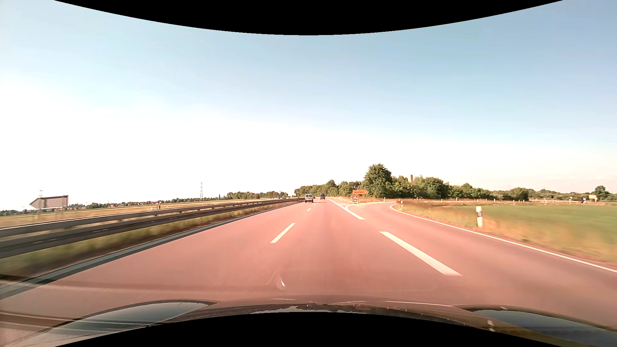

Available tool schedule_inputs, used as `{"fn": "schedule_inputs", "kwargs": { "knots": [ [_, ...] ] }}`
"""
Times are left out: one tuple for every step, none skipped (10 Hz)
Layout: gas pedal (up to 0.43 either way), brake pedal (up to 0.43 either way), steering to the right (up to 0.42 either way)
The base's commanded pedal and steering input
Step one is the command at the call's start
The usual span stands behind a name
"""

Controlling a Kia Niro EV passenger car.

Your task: Follow the waypoints while adhering to traffic rules and regulations

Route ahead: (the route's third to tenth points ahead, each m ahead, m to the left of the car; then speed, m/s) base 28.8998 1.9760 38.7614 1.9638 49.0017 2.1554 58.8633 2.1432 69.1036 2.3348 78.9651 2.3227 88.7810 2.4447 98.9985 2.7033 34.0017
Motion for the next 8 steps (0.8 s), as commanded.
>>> {"fn": "schedule_inputs", "kwargs": {
  "knots": [
    [0.209, 0.006, 0.000],
    [0.209, 0.006, 0.000],
    [0.209, 0.006, -0.001],
    [0.209, 0.006, 0.000],
    [0.209, 0.006, -0.001],
    [0.209, 0.006, 0.000],
    [0.209, 0.006, -0.001],
    [0.209, 0.006, -0.001]
  ]
}}
